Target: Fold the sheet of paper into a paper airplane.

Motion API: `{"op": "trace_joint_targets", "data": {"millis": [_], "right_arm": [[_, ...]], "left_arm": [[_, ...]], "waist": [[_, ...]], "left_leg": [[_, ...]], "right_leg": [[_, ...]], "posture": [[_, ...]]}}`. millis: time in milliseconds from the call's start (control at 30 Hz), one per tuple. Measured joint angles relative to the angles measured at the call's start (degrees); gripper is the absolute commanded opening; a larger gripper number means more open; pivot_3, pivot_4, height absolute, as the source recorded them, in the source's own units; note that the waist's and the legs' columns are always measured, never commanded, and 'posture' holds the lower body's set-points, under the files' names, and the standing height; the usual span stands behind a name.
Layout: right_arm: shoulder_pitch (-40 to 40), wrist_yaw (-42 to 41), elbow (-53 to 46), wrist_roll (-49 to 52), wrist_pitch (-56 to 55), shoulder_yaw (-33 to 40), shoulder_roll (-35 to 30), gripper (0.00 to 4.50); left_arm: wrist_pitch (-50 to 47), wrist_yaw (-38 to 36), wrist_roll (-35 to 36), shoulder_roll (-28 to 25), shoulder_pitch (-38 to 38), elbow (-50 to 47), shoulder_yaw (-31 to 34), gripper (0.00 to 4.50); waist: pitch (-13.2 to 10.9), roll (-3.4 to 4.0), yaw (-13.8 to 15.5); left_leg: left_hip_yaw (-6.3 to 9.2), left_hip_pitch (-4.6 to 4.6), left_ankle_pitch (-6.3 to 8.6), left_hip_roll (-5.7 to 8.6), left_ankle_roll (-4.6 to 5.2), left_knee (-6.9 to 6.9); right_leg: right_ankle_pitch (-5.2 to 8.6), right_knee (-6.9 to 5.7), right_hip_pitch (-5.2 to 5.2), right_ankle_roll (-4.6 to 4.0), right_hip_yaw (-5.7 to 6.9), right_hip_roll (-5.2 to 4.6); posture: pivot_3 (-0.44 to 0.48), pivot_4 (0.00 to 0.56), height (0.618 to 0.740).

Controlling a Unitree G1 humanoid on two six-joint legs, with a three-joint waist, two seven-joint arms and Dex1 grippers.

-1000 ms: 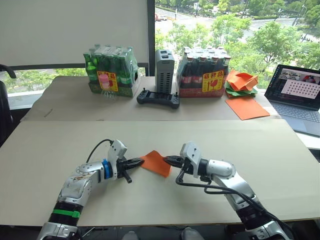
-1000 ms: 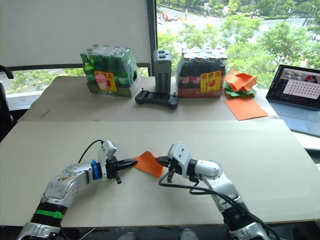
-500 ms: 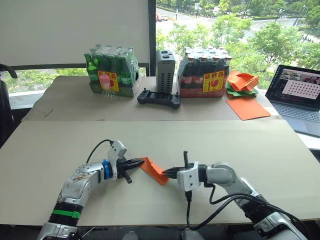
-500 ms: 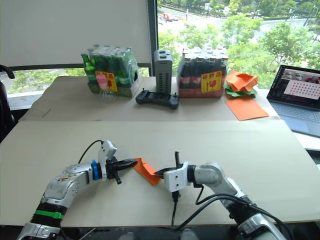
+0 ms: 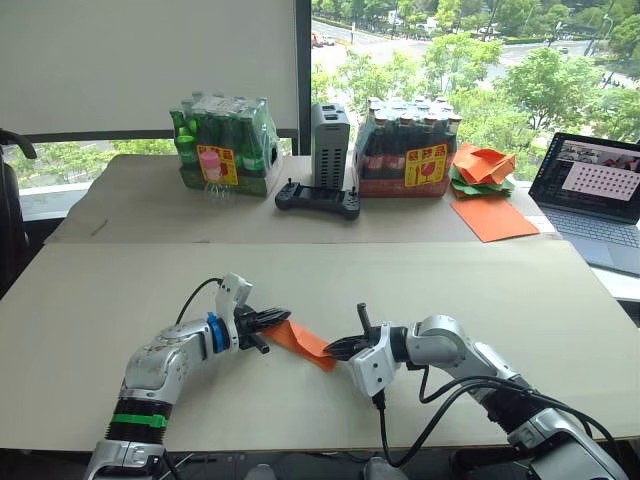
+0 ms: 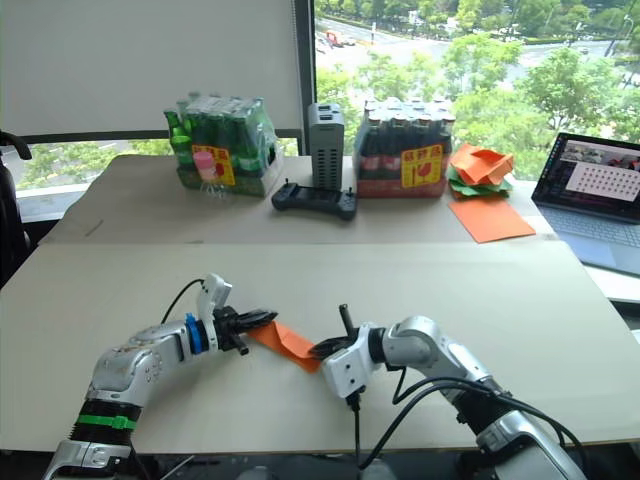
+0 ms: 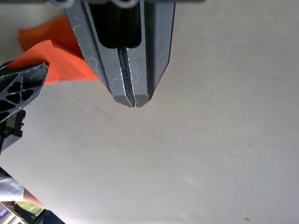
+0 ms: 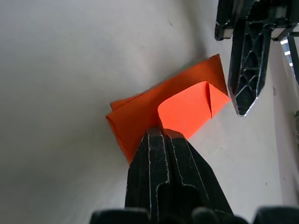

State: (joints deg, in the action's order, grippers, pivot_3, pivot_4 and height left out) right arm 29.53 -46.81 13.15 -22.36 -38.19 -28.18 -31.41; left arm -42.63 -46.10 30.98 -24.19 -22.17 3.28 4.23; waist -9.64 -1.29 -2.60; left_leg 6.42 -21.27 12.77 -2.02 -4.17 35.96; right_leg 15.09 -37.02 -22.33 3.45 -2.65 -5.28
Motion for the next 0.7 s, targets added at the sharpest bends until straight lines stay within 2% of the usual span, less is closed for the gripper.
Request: {"op": "trace_joint_targets", "data": {"millis": [167, 333, 533, 700], "right_arm": [[0.4, 0.0, 0.2, 0.0, -0.1, -0.4, 0.0, 0.03], [0.8, 0.0, 0.9, 0.0, -0.6, -0.6, 0.0, 0.03], [0.8, 0.1, 1.1, 0.0, -1.0, -0.5, 0.0, 0.03], [0.8, 0.1, 1.1, 0.0, -1.0, -0.5, 0.0, 0.03]], "left_arm": [[-3.7, 1.8, 3.3, 1.1, -1.8, -4.4, 1.2, 0.00], [-3.8, 0.8, 3.0, 0.3, 0.1, -8.0, -1.8, 0.00], [0.5, -2.2, -1.1, -3.3, 3.8, -7.1, -6.3, 0.00], [5.3, -3.7, -4.3, -3.6, 4.4, -3.2, -8.1, 0.00]], "waist": [[0.0, 0.00, 0.0], [0.0, 0.00, -0.1], [0.0, 0.00, 0.0], [0.0, 0.00, 0.0]], "left_leg": [[0.00, 0.02, 0.00, 0.00, 0.00, 0.00], [0.00, 0.04, 0.00, 0.00, 0.00, -0.01], [0.00, 0.05, 0.00, 0.00, 0.00, -0.02], [0.00, 0.05, 0.00, 0.00, 0.00, -0.02]], "right_leg": [[0.00, 0.01, 0.02, 0.00, 0.00, -0.01], [0.00, 0.02, 0.03, 0.00, -0.01, -0.01], [0.00, 0.02, 0.03, -0.01, -0.01, 0.00], [0.01, 0.02, 0.03, -0.01, -0.01, 0.00]], "posture": [[0.000, 0.150, 0.740], [0.000, 0.150, 0.740], [0.000, 0.150, 0.740], [0.000, 0.150, 0.740]]}}
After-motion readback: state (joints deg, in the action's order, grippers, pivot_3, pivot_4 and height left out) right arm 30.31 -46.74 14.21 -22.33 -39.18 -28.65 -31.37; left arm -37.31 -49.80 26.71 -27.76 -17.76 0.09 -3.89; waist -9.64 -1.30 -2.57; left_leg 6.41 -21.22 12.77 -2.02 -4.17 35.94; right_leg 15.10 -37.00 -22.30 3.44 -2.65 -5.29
